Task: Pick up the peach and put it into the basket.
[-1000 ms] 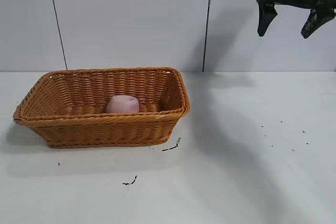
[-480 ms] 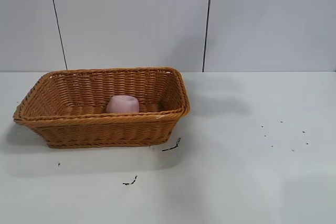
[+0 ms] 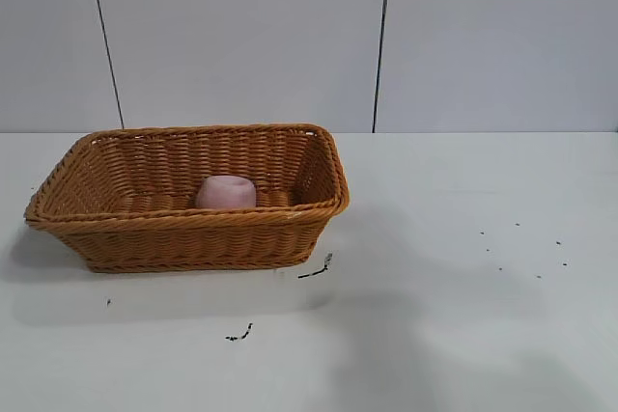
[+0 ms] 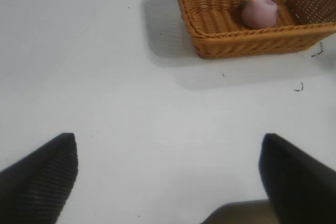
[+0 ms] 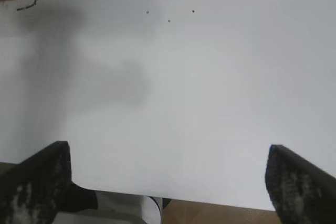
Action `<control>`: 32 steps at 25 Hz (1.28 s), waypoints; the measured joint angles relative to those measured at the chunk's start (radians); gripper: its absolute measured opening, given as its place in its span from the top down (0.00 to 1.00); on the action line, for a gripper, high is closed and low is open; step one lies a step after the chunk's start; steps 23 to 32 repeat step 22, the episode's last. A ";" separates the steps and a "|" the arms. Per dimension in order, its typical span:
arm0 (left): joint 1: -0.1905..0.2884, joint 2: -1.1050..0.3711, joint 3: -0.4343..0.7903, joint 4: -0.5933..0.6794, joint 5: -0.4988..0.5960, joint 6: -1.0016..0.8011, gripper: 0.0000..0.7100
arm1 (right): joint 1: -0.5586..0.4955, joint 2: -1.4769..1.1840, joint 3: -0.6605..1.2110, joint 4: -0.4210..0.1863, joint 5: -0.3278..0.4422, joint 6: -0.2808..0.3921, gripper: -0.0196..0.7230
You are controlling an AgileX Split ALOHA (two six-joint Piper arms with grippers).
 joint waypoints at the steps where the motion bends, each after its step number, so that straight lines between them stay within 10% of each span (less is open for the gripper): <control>1: 0.000 0.000 0.000 0.000 0.000 0.000 0.03 | 0.000 -0.051 0.024 0.000 -0.002 0.001 0.05; 32: 0.000 0.000 0.000 0.000 0.000 0.000 0.03 | 0.005 -0.332 0.049 0.009 -0.037 0.004 0.05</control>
